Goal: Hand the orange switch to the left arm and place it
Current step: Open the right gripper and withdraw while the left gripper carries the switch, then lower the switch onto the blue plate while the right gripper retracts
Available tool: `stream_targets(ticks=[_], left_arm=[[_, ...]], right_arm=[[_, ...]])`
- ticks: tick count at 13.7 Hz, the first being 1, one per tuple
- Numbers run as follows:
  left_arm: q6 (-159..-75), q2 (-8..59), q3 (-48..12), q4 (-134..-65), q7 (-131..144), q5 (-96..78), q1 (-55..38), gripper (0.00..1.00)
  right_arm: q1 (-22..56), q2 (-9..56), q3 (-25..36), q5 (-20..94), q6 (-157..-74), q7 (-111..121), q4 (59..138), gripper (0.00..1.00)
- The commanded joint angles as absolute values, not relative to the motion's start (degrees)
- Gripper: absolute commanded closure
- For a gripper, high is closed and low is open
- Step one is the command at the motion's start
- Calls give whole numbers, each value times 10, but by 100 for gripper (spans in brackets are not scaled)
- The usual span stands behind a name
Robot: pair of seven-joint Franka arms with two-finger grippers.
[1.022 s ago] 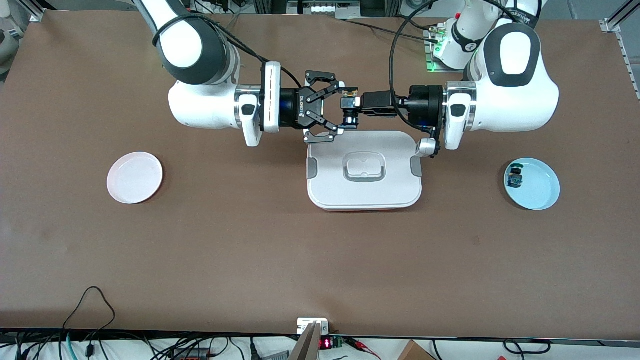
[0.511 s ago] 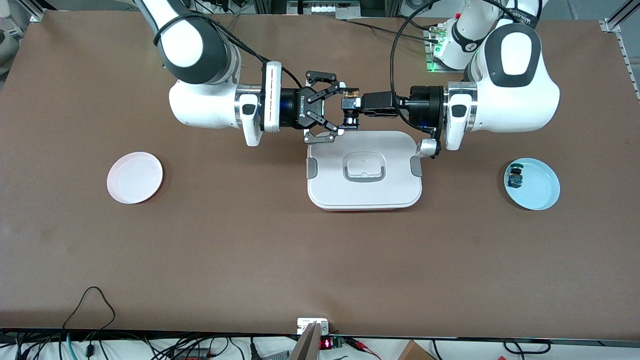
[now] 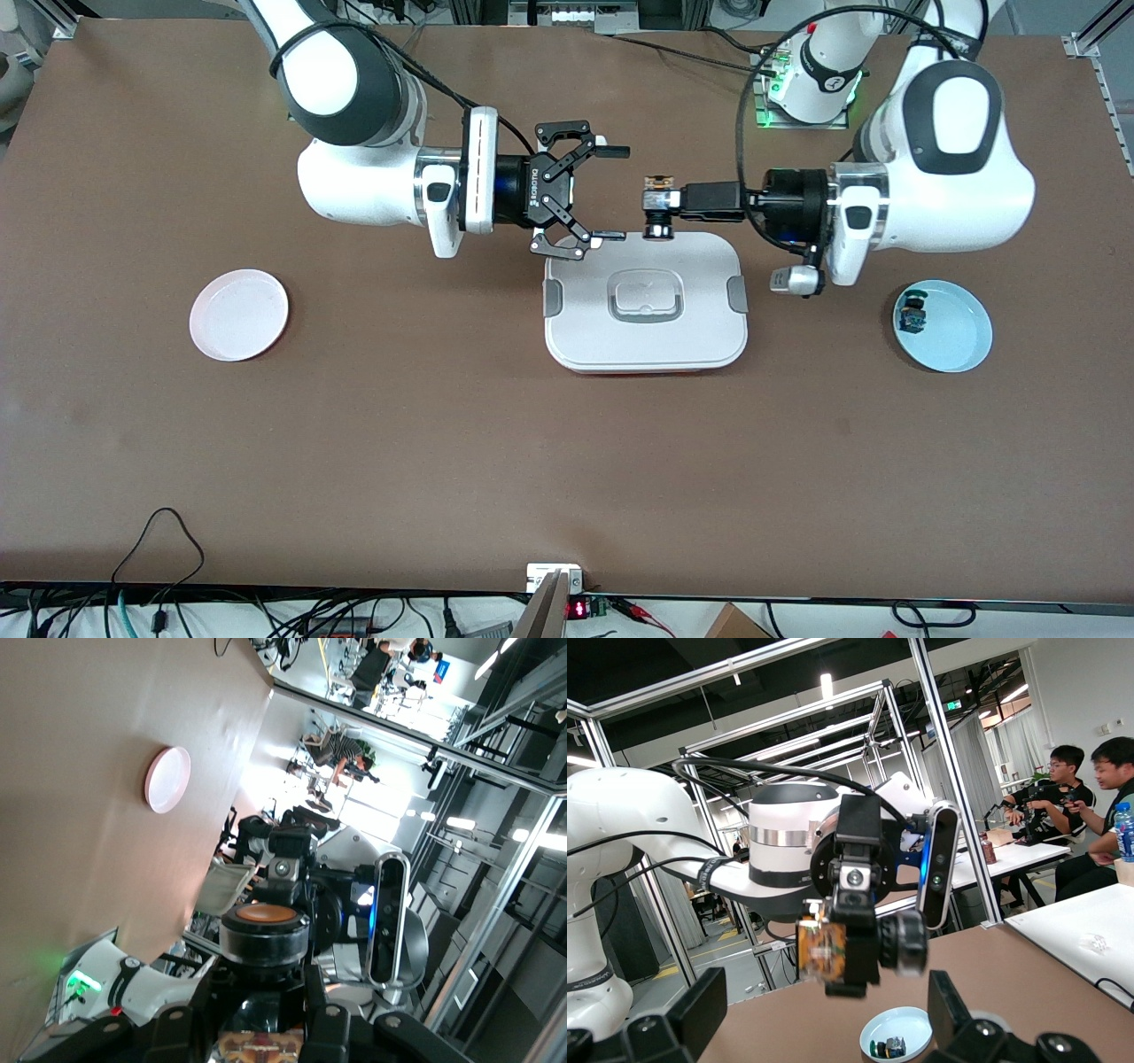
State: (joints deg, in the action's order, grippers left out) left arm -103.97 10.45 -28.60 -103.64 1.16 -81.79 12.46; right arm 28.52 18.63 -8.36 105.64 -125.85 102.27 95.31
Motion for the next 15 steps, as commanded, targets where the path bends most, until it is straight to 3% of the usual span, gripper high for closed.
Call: stream_targets(ticks=[1,6,10,15], left_arm=[[-966,112,-289,-1030,6,-746,180,100],[-834,113,-290,-1008,-20,-439,279,100],[-836,122,-288,-1008,-94,-188,314,100],[-896,170,-287,-1010,-98,88,344,100]], right_arm=[[269,166,-83,1066,-1264,1023,975,0],[201,141,-81,1046,-1227,1024,1021,0],[106,141,-73,935,-1095,1024,1034,0],[91,145,44,798,-927,976,1032,0]])
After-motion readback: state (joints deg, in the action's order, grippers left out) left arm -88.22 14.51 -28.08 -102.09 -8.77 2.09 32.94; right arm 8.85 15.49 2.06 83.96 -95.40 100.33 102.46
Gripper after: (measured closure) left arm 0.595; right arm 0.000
